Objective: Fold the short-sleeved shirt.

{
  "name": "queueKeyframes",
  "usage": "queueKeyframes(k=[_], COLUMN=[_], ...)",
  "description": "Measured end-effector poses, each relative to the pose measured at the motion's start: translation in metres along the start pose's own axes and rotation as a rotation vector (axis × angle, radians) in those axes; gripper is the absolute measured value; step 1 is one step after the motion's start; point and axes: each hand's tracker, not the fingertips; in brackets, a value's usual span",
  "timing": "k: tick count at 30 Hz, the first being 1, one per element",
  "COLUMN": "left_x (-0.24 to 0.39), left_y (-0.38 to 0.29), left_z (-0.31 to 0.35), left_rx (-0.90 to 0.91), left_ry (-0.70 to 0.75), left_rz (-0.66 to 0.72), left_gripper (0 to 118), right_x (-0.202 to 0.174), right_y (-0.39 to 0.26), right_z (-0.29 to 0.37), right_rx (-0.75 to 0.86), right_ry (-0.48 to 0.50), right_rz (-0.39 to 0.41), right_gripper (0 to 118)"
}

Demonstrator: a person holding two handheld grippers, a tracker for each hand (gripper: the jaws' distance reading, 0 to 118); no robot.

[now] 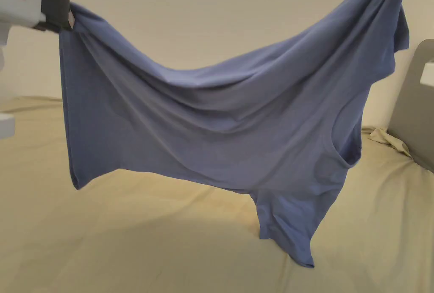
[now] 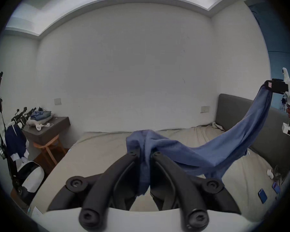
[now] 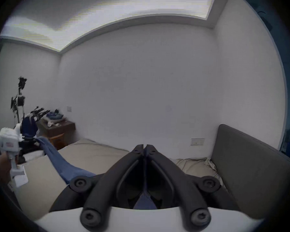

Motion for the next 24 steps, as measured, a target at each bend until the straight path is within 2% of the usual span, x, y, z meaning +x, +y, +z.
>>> queueKeyframes(k=[1, 2, 3, 9, 11, 15, 18, 22, 23, 24], left_x=[-0.001, -0.001, -0.003, -0.011, -0.013, -0.013, -0.015, -0.014, -0.012, -0.013], left_y=[-0.014, -0.027, -0.043, -0.129, -0.159, -0.219, -0.256, -0.292, -0.301, -0.311], left_z=[0.004, 0.01, 0.017, 0.067, 0.088, 0.132, 0.157, 0.193, 0.201, 0.209], left_rx=[-0.008, -0.019, -0.02, -0.092, -0.115, -0.142, -0.189, -0.235, -0.234, -0.253], left_ry=[-0.006, -0.005, -0.023, -0.057, -0.06, -0.083, -0.107, -0.125, -0.126, -0.159], left_rz=[0.007, 0.016, 0.023, 0.073, 0.107, 0.155, 0.202, 0.212, 0.221, 0.241], left_gripper=[9, 9, 9, 9, 9, 9, 9, 9, 9, 9], right_x=[-0.004, -0.007, -0.008, -0.019, -0.013, -0.008, -0.015, -0.016, -0.018, -0.018], right_y=[-0.011, -0.021, -0.032, -0.097, -0.121, -0.167, -0.204, -0.253, -0.266, -0.279], right_z=[0.01, 0.019, 0.028, 0.099, 0.12, 0.168, 0.204, 0.245, 0.256, 0.268], right_rx=[-0.012, -0.009, -0.024, -0.09, -0.132, -0.149, -0.187, -0.246, -0.238, -0.249], right_ry=[0.029, 0.023, 0.06, 0.087, 0.083, 0.063, 0.032, 0.026, -0.003, 0.017], right_rz=[0.022, 0.007, 0.002, -0.004, -0.066, -0.135, -0.145, -0.204, -0.22, -0.257], right_gripper=[4, 4, 4, 4, 4, 4, 4, 4, 4, 4])
